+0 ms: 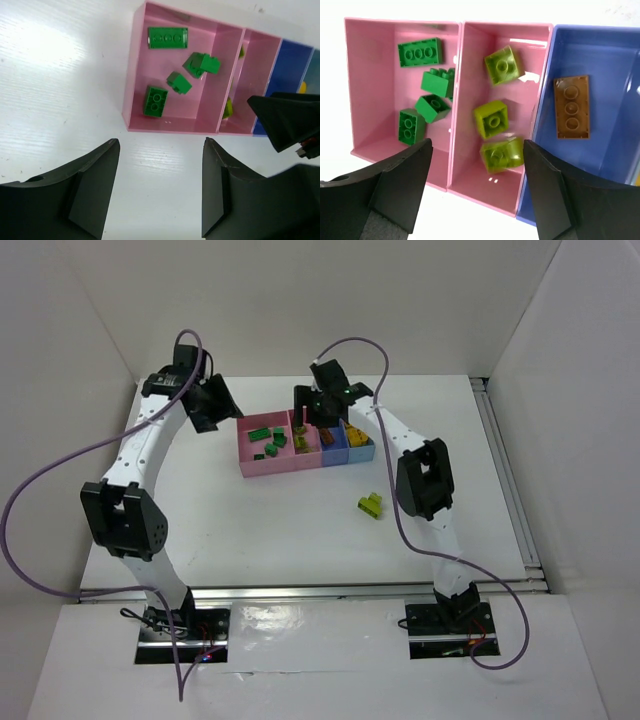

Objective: Sort the legos into containers by color

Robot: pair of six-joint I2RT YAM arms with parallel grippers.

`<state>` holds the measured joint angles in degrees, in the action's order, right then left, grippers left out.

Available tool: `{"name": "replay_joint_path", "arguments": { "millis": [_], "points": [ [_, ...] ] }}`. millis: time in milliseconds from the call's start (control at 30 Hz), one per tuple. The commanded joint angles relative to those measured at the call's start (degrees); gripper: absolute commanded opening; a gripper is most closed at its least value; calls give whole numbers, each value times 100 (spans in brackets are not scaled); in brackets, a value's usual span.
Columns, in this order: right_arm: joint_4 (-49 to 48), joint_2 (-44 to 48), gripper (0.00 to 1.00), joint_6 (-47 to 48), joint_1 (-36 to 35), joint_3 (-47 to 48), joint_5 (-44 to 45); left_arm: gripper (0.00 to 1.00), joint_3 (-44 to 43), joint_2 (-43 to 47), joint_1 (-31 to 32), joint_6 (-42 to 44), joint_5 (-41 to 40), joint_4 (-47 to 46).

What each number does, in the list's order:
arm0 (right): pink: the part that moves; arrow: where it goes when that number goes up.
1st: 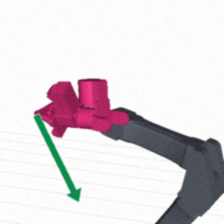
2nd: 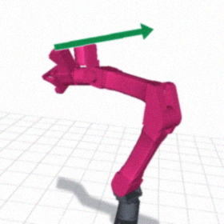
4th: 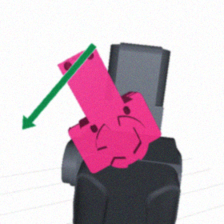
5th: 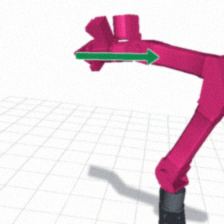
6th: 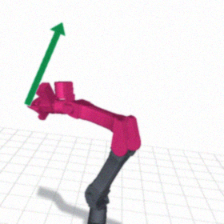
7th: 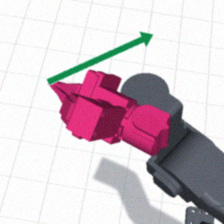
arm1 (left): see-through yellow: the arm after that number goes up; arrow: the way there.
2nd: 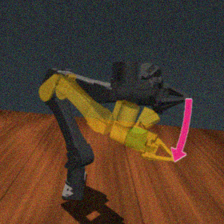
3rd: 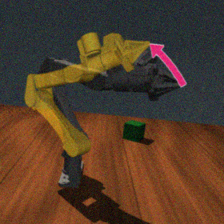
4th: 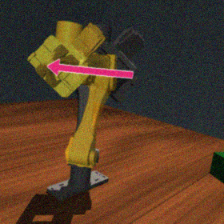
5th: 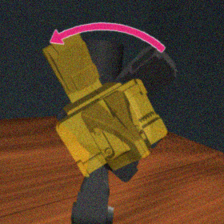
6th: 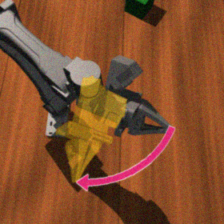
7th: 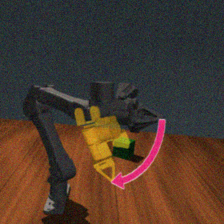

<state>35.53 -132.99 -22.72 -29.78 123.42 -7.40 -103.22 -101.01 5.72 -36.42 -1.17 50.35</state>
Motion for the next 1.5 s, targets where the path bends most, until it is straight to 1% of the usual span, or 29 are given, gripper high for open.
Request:
{"name": "replay_joint_path", "arguments": {
  "millis": [0, 33, 67, 100, 133, 167, 200, 233, 267, 300, 333, 367, 400, 433, 467, 567, 600, 633, 667, 767, 867, 967, 1000, 1067, 1133, 1300, 1367, 1433, 1467],
  "points": [
    [-237, 588, 79, 32, -54, -252, 510, 69, 240, 161, 140, -93, 187, -139],
    [-405, 799, 77, 31, -54, -526, 746, 69, 293, 222, 140, -41, 187, -139],
    [-554, 1271, 75, 31, -54, -825, 897, 69, 372, 222, 140, -40, 248, -200],
    [-808, 1519, 65, -30, -54, -1446, 1055, 69, 373, 274, 140, 12, 249, -262],
    [-898, 1748, 59, -31, -54, -1748, 1369, 69, 460, 275, 210, 91, 310, -314],
    [-951, 2194, 50, -109, -54, -2038, 1460, 68, 513, 275, 289, 92, 310, -315],
    [-951, 2398, 31, -162, 15, -2624, 1461, 68, 513, 327, 342, 187, 310, -376],
    [-951, 2583, 25, -163, 68, -2891, 1669, 68, 566, 328, 456, 275, 310, -437],
    [-873, 2916, 21, -241, 69, -3128, 1671, 68, 566, 389, 518, 337, 310, -490],
    [-785, 3058, 19, -294, 138, -3644, 1741, 67, 636, 389, 588, 416, 310, -543],
    [-662, 3208, 19, -355, 217, -3919, 1742, 67, 697, 441, 737, 539, 310, -596],
    [-600, 3496, 21, -356, 218, -4174, 1742, 67, 698, 442, 816, 610, 310, -701],
    [-548, 3630, 28, -434, 297, -4437, 1742, 67, 759, 494, 895, 680, 310, -754],
    [-408, 3744, 40, -513, 297, -4893, 1690, 67, 759, 495, 1035, 681, 310, -754],
    [-311, 3945, 63, -584, 350, -5089, 1689, 67, 699, 390, 1098, 750, 310, -754],
    [145, 4175, 79, -986, 403, -5582, 1759, 65, 408, 214, 1308, 751, 424, -754],
    [260, 4289, 82, -1128, 403, -5652, 1820, 65, 408, 144, 1361, 803, 425, -754],
    [366, 4351, 87, -1286, 403, -5757, 1821, 65, 330, 143, 1423, 804, 425, -754],
    [506, 4404, 87, -1609, 403, -5759, 1908, 65, 329, 91, 1545, 864, 425, -754],
    [447, 4492, 89, -2076, 403, -5960, 1970, 65, 329, -23, 1686, 865, 425, -702],
    [385, 4379, 89, -2306, 464, -6110, 1838, 65, 268, -85, 1749, 918, 425, -650],
    [332, 4193, 81, -2448, 464, -6110, 1716, 65, 206, -190, 1880, 918, 372, -587],
    [332, 4132, 74, -2517, 464, -6110, 1663, 64, 206, -191, 1881, 970, 320, -587],
    [262, 4132, 68, -2571, 464, -6163, 1663, 64, 206, -191, 1933, 971, 319, -535],
    [60, 4062, 65, -2641, 517, -6216, 1663, 64, 206, -191, 1933, 971, 319, -535],
    [7, 3808, 64, -2694, 517, -6093, 1724, 64, 206, -305, 1933, 971, 319, -535],
    [7, 3746, 60, -2694, 517, -6092, 1777, 64, 206, -305, 1986, 1023, 319, -535],
    [-54, 3684, 53, -2642, 517, -6092, 1777, 64, 206, -305, 1986, 1023, 319, -535],
    [-55, 3684, 47, -2641, 517, -6092, 1725, 64, 206, -305, 1986, 1076, 319, -535]
  ]
}}
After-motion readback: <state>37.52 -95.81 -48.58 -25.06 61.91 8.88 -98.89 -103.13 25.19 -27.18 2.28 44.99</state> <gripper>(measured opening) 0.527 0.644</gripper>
